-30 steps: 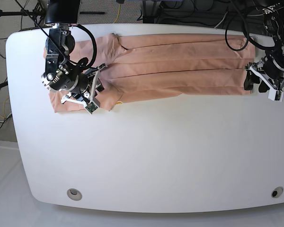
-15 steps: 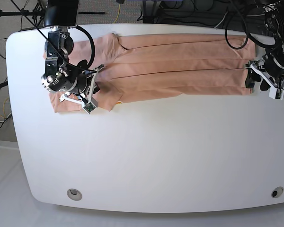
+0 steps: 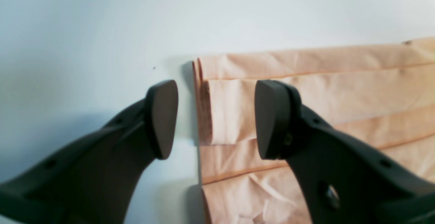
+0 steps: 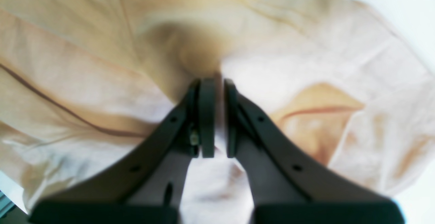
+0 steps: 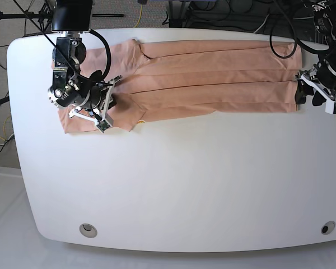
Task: Fold the T-shirt properly
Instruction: 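Lower the open left gripper onto the strip's hem end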
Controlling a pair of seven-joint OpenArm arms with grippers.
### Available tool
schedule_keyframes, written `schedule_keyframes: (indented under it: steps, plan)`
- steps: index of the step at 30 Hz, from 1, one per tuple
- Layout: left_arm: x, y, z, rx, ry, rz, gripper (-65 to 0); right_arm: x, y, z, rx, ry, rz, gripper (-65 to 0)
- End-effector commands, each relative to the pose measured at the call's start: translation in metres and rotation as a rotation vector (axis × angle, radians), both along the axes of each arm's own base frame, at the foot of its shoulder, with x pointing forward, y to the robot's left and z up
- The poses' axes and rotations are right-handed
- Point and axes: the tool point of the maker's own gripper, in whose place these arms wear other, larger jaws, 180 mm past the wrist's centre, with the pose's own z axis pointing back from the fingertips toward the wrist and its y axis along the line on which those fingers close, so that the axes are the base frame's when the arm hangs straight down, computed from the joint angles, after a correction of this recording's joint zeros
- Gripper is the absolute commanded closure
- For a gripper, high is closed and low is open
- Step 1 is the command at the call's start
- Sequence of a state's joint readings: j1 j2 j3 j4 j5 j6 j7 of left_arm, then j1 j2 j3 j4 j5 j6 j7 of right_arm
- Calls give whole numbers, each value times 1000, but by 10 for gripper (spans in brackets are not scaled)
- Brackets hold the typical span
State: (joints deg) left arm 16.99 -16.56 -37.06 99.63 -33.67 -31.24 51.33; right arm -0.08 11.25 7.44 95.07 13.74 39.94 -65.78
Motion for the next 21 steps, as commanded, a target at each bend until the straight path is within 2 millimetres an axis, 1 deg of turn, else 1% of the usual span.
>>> schedule_keyframes:
  steps: [1,7,11,17,19,21]
  plan:
    - [7,2,9,-1,-39,-2,-337,13,0,13,13,-55,0,-47]
    - [7,-1,-2,-14,-12,-6,-335,12,-1,15,8,-56,1,-48]
    - [7,-4,-9,-29,9,-14,-337,11,-1,9,5,-40,3,-47]
    - [6,-3,-12,-43,9,-4,-338,11,-1,8,9,-36,0,-44]
    - [6,2,-11,-43,6,12,-341,11,0,5,14,-35,-3,-41]
    - [7,3,-12,-48,8,14,-342,10,0,4,18,-32,-3,-41]
